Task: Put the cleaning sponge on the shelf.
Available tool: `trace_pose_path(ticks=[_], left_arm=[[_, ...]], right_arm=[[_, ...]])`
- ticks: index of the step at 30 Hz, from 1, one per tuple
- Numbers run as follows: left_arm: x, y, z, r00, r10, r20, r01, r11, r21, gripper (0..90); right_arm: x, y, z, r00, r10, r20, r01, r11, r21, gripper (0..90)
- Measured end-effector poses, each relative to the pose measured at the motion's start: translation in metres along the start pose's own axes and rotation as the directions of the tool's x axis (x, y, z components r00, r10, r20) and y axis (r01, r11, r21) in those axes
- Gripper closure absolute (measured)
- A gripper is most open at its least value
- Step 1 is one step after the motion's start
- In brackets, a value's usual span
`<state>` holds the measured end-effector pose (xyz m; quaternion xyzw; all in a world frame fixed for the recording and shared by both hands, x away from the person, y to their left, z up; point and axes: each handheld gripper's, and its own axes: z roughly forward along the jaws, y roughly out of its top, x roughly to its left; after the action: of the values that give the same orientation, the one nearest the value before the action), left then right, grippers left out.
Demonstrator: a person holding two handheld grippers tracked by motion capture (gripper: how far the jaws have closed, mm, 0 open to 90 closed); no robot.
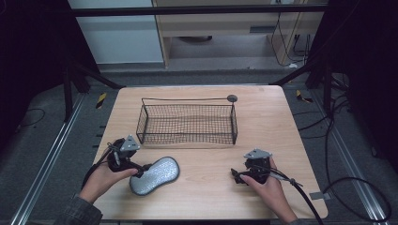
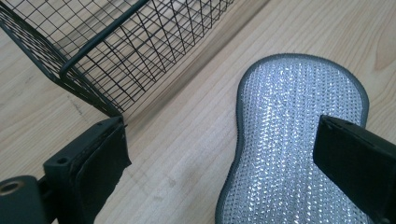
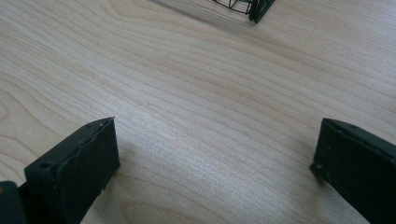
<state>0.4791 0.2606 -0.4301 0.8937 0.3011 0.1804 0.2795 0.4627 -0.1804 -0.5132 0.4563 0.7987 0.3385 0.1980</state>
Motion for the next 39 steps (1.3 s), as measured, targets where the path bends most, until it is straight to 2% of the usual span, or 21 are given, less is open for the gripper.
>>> trace_pose_path(ticks=[5,11,12,17,18,20,28,34,36,39], left_arm=[[0.001,0.005,-0.005,0.9999,0.011,-0.005,-0.011,0.9997,0.022,3.3],[0.000,0.008,-0.006,0.9991,0.034,0.025,-0.035,0.9973,0.064,3.6],[-0.001,0.010,-0.006,0.9976,0.056,0.040,-0.059,0.9947,0.084,3.5],[-0.003,0.013,-0.008,0.9957,0.082,0.044,-0.087,0.9895,0.116,3.4],[-0.003,0.014,-0.008,0.9964,0.075,0.040,-0.079,0.9904,0.113,3.4],[-0.003,0.016,-0.009,0.9953,0.088,0.042,-0.092,0.9876,0.127,3.5],[-0.003,0.019,-0.004,0.9940,0.094,0.055,-0.101,0.9848,0.141,4.2],[-0.004,0.023,-0.001,0.9916,0.104,0.077,-0.115,0.9816,0.152,4.4],[-0.007,0.026,0.002,0.9882,0.113,0.103,-0.129,0.9772,0.168,4.4],[-0.011,0.029,0.007,0.9858,0.121,0.116,-0.141,0.9739,0.178,4.2]], right_arm=[[0.000,0.000,0.000,1.0000,0.000,-0.002,0.000,1.000,0.000,0.4],[0.000,0.000,0.000,1.0000,-0.001,-0.002,0.001,1.000,0.000,0.4],[0.000,0.000,0.000,1.0000,-0.001,-0.002,0.001,1.000,0.000,0.4],[0.000,0.000,0.000,1.0000,-0.001,-0.001,0.001,1.000,0.000,0.4],[0.000,0.000,0.000,1.0000,-0.001,-0.002,0.001,1.000,0.000,0.4],[0.000,0.000,0.000,1.0000,-0.001,-0.001,0.001,1.000,0.000,0.4],[0.000,0.000,0.000,1.0000,0.001,-0.002,-0.001,1.000,0.000,0.4],[0.000,0.000,0.000,1.0000,0.001,-0.002,-0.001,1.000,0.000,0.4],[0.000,0.000,0.000,1.0000,-0.001,-0.002,0.001,1.000,0.000,0.4],[0.000,0.000,0.000,1.0000,0.002,-0.002,-0.002,1.000,0.000,0.4]])
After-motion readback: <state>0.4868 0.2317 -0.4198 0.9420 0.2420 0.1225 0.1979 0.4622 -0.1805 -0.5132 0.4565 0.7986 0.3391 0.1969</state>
